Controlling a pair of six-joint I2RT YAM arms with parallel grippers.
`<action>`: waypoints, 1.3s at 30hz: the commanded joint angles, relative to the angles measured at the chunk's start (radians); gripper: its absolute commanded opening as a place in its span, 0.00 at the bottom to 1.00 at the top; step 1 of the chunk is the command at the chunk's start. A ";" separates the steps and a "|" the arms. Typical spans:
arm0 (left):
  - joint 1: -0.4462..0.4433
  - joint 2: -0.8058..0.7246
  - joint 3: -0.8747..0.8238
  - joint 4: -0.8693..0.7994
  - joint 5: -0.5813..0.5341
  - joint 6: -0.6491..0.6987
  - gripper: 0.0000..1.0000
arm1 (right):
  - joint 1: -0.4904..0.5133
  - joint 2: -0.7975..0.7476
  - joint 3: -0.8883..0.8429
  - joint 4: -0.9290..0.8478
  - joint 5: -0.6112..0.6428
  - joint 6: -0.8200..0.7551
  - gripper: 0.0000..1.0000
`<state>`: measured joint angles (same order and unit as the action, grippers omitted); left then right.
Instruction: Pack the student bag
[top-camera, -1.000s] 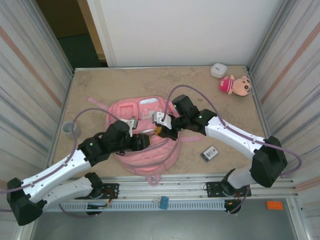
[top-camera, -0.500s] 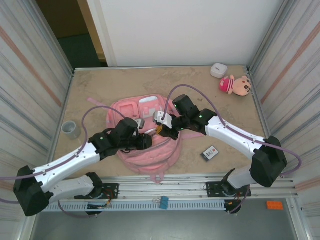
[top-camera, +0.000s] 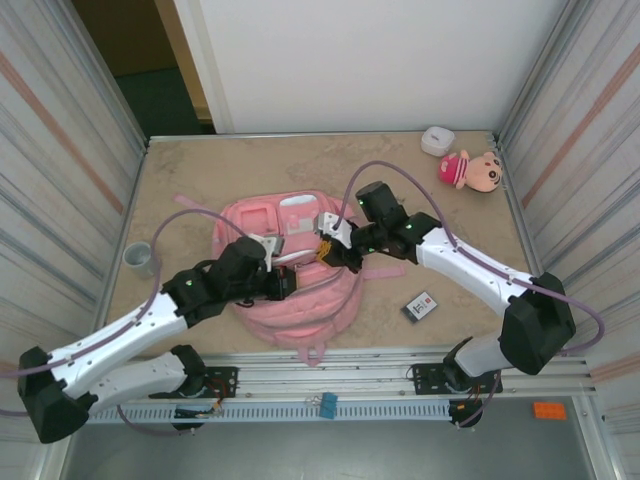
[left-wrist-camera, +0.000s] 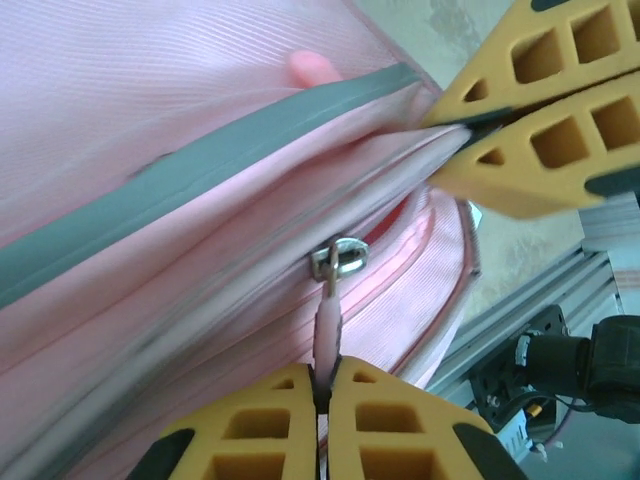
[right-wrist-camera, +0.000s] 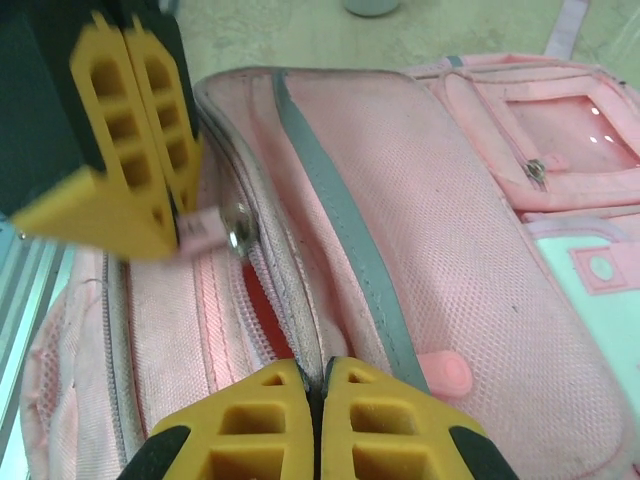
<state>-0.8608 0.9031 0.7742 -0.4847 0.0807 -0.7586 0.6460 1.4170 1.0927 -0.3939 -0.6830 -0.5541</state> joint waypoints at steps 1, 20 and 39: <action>0.041 -0.102 -0.041 -0.162 -0.134 0.030 0.00 | -0.078 -0.064 0.016 -0.058 -0.075 -0.043 0.00; 0.411 -0.193 -0.154 -0.059 0.043 0.199 0.00 | -0.155 -0.106 0.066 -0.219 -0.057 -0.119 0.21; 0.104 0.142 0.063 0.042 0.187 1.277 0.82 | -0.448 -0.284 -0.096 -0.448 0.347 1.009 0.62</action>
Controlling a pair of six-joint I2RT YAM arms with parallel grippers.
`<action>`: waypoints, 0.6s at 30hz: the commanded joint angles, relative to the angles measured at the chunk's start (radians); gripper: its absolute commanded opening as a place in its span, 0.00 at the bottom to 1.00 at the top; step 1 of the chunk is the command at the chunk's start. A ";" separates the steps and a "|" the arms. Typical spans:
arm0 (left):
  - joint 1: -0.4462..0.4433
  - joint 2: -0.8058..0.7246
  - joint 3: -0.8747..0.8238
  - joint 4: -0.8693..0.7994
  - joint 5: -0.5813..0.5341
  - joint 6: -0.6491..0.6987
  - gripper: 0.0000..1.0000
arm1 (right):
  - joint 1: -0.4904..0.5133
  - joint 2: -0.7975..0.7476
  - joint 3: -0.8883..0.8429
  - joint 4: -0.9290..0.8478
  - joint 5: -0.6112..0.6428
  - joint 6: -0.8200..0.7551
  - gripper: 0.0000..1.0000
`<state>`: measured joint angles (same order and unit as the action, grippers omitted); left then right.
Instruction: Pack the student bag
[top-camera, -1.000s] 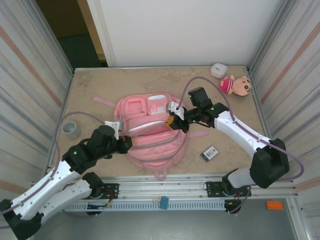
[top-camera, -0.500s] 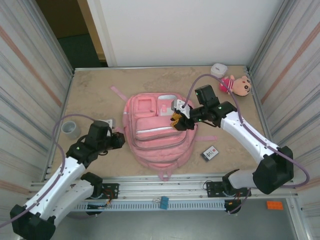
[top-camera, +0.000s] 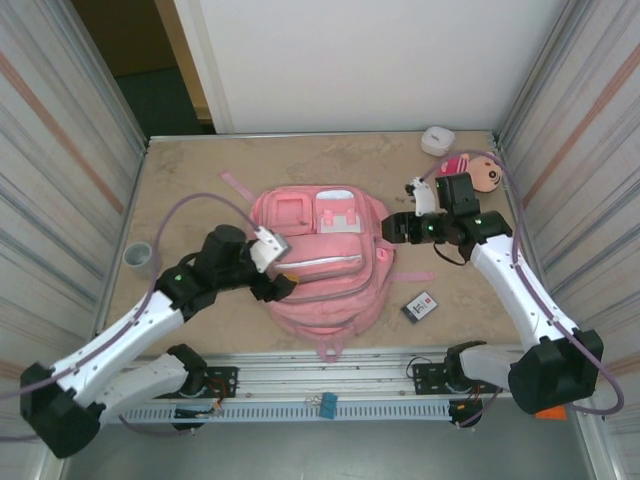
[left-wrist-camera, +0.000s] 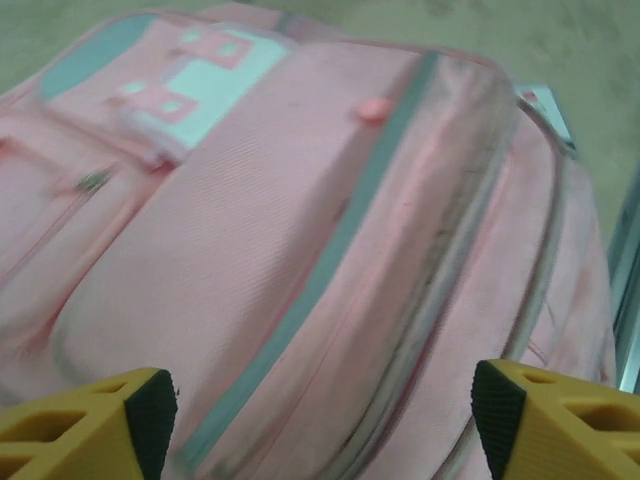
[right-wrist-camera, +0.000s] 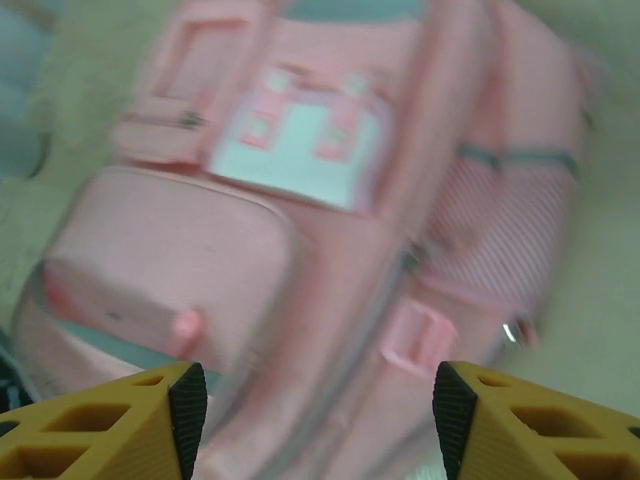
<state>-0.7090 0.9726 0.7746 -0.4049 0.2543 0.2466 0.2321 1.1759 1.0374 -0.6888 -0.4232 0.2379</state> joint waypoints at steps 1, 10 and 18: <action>-0.071 0.119 0.086 -0.057 -0.002 0.317 0.83 | -0.049 -0.062 -0.065 -0.168 0.103 0.238 0.62; -0.096 0.285 0.193 0.051 -0.194 0.252 0.62 | -0.104 -0.129 -0.181 -0.307 0.244 0.326 0.70; -0.080 0.214 0.148 0.171 -0.245 0.156 0.49 | -0.103 -0.103 -0.199 -0.367 0.266 0.397 0.75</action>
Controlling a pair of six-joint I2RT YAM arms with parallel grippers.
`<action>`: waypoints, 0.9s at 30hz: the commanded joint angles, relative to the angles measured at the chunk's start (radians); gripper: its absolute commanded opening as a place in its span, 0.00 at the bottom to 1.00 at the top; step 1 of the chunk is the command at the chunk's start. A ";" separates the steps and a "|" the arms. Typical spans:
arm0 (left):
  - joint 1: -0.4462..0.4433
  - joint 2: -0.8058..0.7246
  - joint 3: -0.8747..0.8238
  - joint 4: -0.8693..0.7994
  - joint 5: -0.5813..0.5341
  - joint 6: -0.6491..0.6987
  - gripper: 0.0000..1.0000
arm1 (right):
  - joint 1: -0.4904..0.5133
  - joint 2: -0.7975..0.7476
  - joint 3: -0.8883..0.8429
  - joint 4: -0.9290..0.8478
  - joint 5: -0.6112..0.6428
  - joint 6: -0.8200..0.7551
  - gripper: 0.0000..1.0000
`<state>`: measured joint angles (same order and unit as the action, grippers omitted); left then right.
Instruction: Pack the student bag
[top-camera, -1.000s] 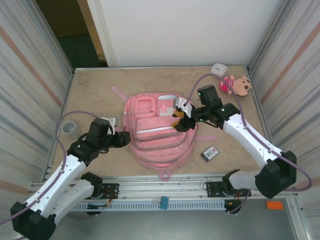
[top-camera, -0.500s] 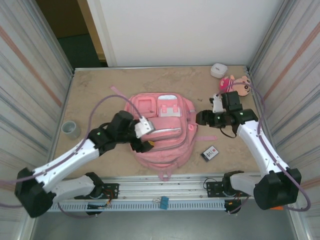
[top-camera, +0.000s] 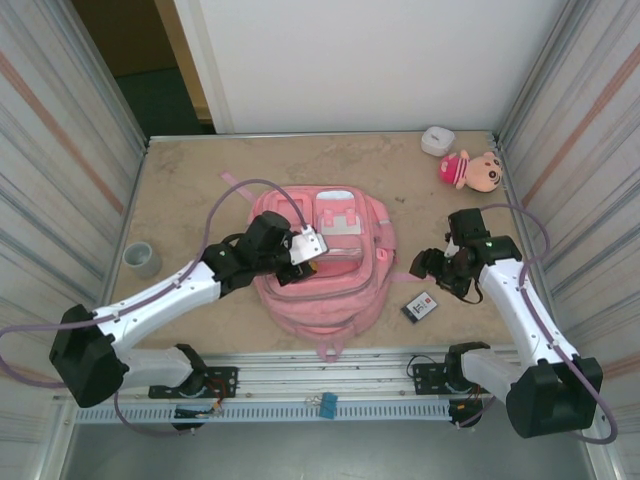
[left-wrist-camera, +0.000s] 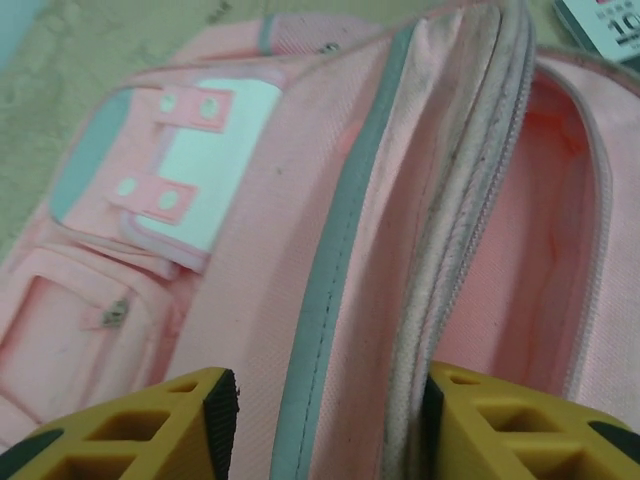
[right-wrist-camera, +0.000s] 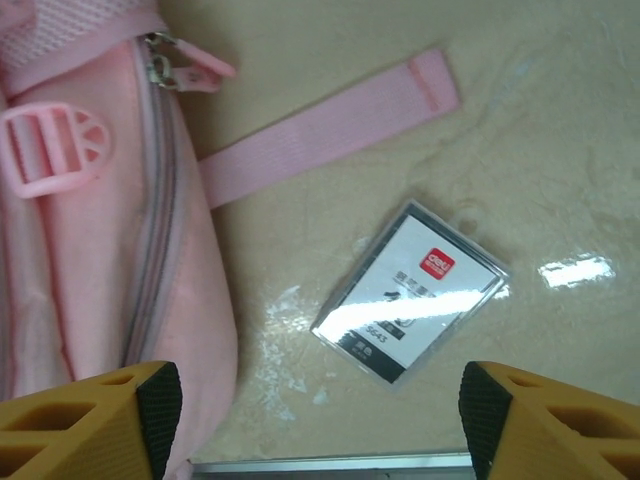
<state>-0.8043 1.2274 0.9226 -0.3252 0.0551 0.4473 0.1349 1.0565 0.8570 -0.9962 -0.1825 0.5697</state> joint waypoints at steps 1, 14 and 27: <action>0.018 -0.043 -0.002 0.089 -0.042 -0.048 0.46 | -0.006 0.026 -0.029 -0.059 0.019 0.079 0.77; 0.025 -0.059 -0.047 0.149 0.008 -0.076 0.00 | 0.076 0.179 -0.154 0.091 0.009 0.250 0.89; 0.025 -0.079 -0.056 0.158 0.022 -0.088 0.00 | 0.127 0.396 -0.152 0.182 0.081 0.300 0.89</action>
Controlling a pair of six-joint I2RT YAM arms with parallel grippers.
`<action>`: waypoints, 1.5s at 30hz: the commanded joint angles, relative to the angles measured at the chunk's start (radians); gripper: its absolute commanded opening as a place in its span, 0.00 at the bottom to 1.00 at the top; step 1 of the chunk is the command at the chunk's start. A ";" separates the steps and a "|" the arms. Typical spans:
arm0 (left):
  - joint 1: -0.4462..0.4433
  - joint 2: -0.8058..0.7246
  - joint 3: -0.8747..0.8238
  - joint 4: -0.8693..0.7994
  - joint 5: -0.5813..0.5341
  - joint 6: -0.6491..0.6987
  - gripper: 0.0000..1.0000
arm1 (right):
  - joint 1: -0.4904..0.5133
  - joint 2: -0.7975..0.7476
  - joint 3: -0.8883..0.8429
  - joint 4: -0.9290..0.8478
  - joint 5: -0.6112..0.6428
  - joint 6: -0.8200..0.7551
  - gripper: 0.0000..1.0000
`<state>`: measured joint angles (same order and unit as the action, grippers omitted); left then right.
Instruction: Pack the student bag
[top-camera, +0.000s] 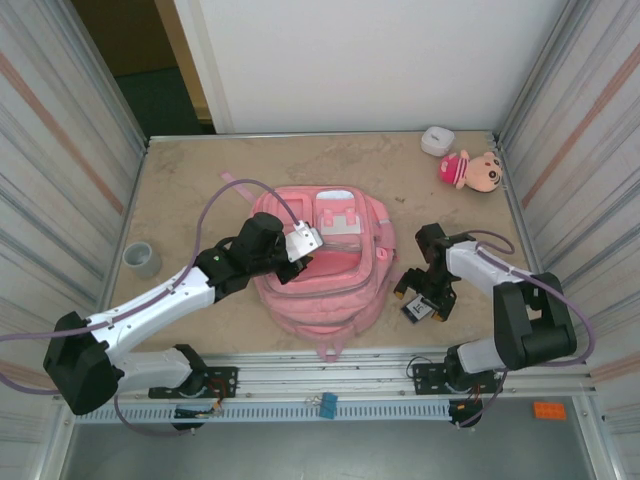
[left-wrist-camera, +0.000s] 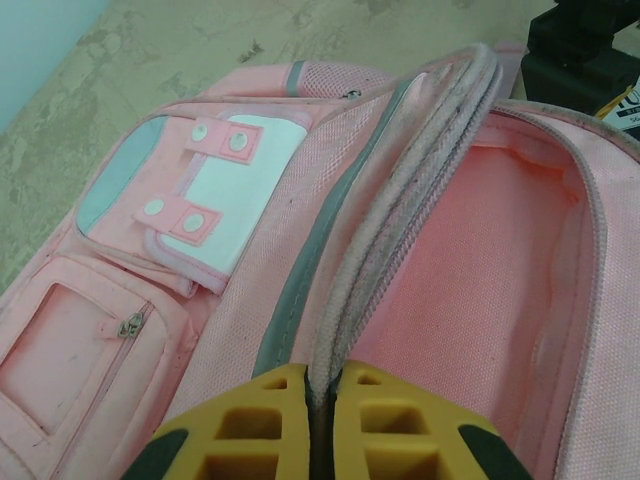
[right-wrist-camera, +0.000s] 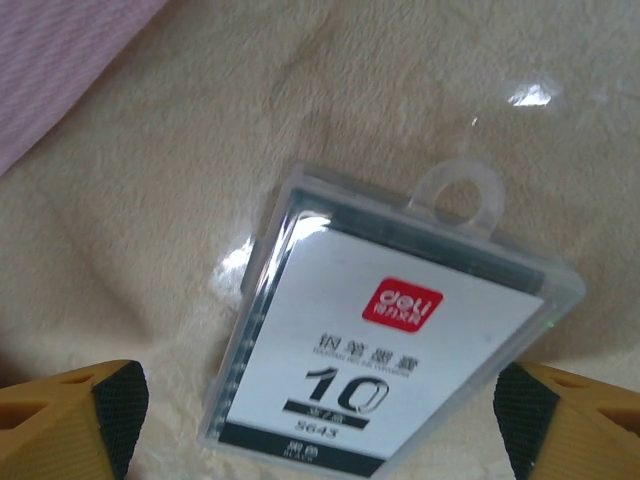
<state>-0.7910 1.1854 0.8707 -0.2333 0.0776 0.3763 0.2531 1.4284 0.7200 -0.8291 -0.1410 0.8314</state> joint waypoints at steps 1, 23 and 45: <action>0.012 -0.038 -0.005 0.067 -0.002 -0.018 0.00 | 0.010 0.033 -0.024 0.027 0.040 0.042 0.88; 0.043 -0.083 -0.022 0.113 0.027 -0.185 0.00 | 0.020 -0.426 0.019 0.133 -0.023 -0.172 0.55; 0.116 -0.113 -0.072 0.272 0.188 -0.396 0.00 | 0.576 -0.492 0.056 0.637 -0.057 -1.401 0.49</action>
<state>-0.6903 1.1236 0.7914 -0.0761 0.2375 0.0315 0.7738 0.8974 0.7483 -0.2535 -0.2878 -0.3302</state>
